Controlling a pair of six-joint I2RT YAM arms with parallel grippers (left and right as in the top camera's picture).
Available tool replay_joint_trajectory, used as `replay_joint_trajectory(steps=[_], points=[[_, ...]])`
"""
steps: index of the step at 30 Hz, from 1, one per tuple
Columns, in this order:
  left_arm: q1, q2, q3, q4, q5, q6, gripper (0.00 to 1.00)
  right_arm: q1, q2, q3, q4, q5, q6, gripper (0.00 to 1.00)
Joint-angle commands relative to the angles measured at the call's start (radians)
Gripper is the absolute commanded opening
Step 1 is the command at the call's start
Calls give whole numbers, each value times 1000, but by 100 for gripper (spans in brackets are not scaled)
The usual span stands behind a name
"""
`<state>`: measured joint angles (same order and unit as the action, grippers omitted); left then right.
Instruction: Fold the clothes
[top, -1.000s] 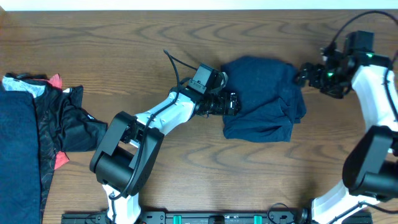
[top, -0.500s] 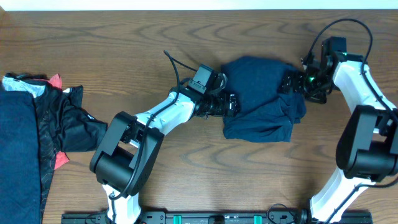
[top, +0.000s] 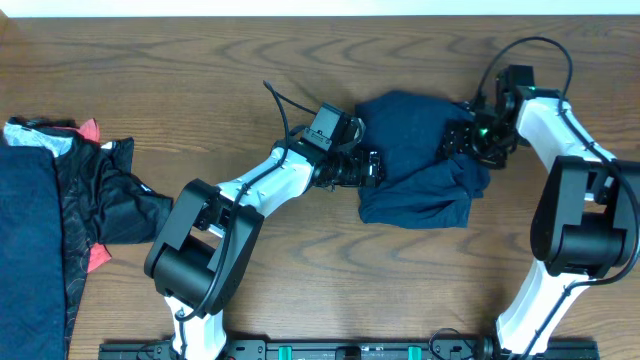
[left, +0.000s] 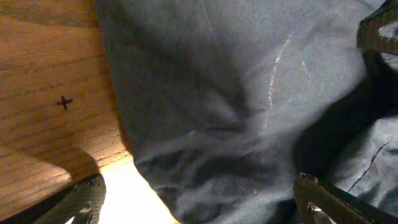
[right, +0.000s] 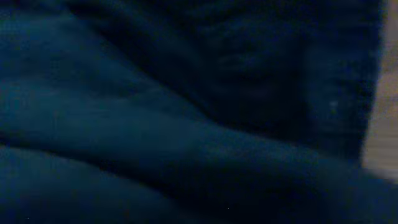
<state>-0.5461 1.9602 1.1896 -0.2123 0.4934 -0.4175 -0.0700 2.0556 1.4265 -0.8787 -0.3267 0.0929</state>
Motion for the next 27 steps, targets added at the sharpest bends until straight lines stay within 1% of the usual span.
replay_joint_trajectory(steps=[1,2,3,4,5,6,8,27], points=[[0,16,-9,-3,-9,17,98,12,8,-6,-4,-13,8,2],[0,16,-9,-3,-9,17,98,12,8,-6,-5,-13,8,2],[0,16,-9,-3,-9,18,98,13,8,-7,-5,-13,8,9],[0,16,-9,-3,-8,18,98,13,8,-8,-5,-14,8,30],[0,16,-9,-3,-9,18,98,13,8,-8,-5,-14,8,35],[0,16,-9,-3,-9,18,98,15,8,-8,-8,-14,8,35],[0,16,-9,-3,-8,18,98,19,8,-8,-13,-14,8,1],[0,16,-9,-7,-8,17,98,24,-10,-11,-11,9,24,1]])
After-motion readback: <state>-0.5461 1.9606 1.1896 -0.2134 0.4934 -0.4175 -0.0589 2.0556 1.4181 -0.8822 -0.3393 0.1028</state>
